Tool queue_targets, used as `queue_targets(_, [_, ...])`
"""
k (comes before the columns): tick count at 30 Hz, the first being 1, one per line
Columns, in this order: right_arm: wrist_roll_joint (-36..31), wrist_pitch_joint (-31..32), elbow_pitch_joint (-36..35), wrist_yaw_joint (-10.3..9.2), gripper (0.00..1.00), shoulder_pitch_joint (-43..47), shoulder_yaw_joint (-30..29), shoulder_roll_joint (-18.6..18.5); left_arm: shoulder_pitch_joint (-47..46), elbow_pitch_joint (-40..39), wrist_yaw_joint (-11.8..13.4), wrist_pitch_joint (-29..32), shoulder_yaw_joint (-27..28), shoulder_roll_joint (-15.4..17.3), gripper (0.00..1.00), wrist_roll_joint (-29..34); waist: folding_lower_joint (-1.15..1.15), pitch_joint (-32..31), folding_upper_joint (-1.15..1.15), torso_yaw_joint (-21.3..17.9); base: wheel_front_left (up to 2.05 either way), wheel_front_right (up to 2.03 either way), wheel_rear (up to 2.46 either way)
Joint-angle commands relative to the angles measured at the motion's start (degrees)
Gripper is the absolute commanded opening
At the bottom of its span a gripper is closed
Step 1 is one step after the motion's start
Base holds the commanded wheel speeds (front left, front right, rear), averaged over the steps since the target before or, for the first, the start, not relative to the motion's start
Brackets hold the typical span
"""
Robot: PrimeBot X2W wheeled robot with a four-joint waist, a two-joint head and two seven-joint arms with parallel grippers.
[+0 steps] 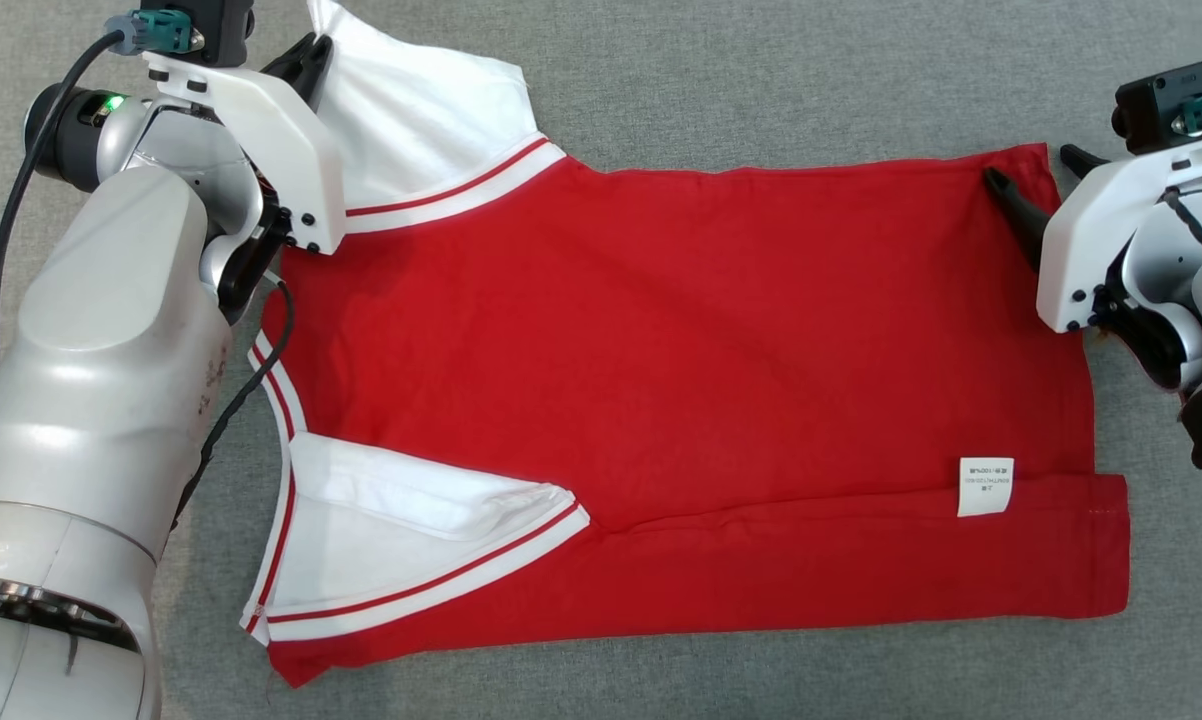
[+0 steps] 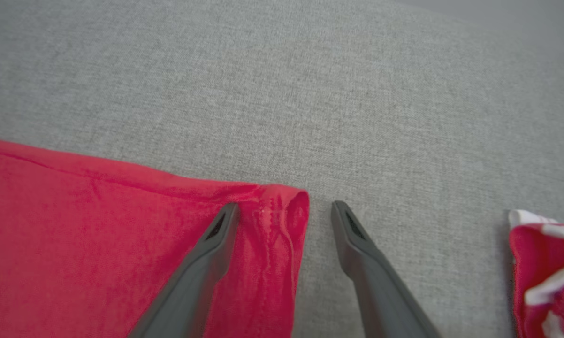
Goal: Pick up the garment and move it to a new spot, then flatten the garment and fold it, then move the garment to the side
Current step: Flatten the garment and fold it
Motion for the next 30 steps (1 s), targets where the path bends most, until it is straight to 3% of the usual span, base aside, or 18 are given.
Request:
queue_targets(1, [0.5, -0.3, 0.5, 0.01, 0.99, -0.4, 0.6, -0.2, -0.9, -0.2, -0.1, -0.3, -0.1, 0.3, 0.00, -0.2, 0.00, 0.0, 0.00, 0.1, 0.00, 0.00, 0.00])
queue_targets(3, [1.6, -0.5, 1.3, 0.01, 0.56, -1.1, 2.3, -0.3, -0.8, -0.5, -0.1, -0.3, -0.2, 0.3, 0.00, -0.6, 0.00, 0.0, 0.00, 0.3, 0.00, 0.00, 0.00])
queue_targets(6, [3.2, -1.1, 2.3, 0.01, 0.22, -2.1, 4.4, -0.7, -0.3, -1.0, -0.1, -0.5, -0.4, 0.4, 0.00, -1.1, 0.00, -0.1, 0.00, 0.5, 0.00, 0.00, 0.00])
queue_targets(7, [3.7, -1.4, 2.6, 0.00, 0.02, -2.4, 5.0, -0.9, -0.1, -1.1, -0.1, -0.6, -0.4, 0.4, 0.00, -1.3, 0.00, -0.2, 0.00, 0.5, 0.00, 0.00, 0.00])
queue_targets(14, [7.0, -6.2, 2.3, 0.01, 0.00, -2.5, 9.2, -2.4, 3.0, -4.0, -0.1, -3.3, -0.6, 1.4, 0.00, -2.9, 0.00, -2.0, 0.00, 0.3, 0.00, 0.00, 0.00])
queue_targets(21, [12.4, -13.4, -2.4, 0.01, 0.00, 2.5, 12.7, -5.8, 11.4, -13.7, -0.1, -10.0, -0.7, 4.6, 0.00, -4.9, 0.00, -5.8, 0.00, 0.6, 0.00, 0.00, 0.00])
queue_targets(26, [16.5, -18.8, -6.6, 0.01, 0.00, 8.3, 12.8, -9.1, 22.3, -24.9, 2.5, -13.1, 0.6, 7.2, 0.00, -6.6, 0.00, -9.5, 0.00, 1.5, 0.00, 0.00, 0.00])
queue_targets(30, [18.9, -22.2, -10.3, 0.01, 0.00, 13.9, 12.2, -11.5, 33.2, -36.1, 6.0, -13.3, 1.8, 8.9, 0.00, -8.8, 0.00, -12.3, 0.00, 2.4, 0.00, 0.00, 0.00])
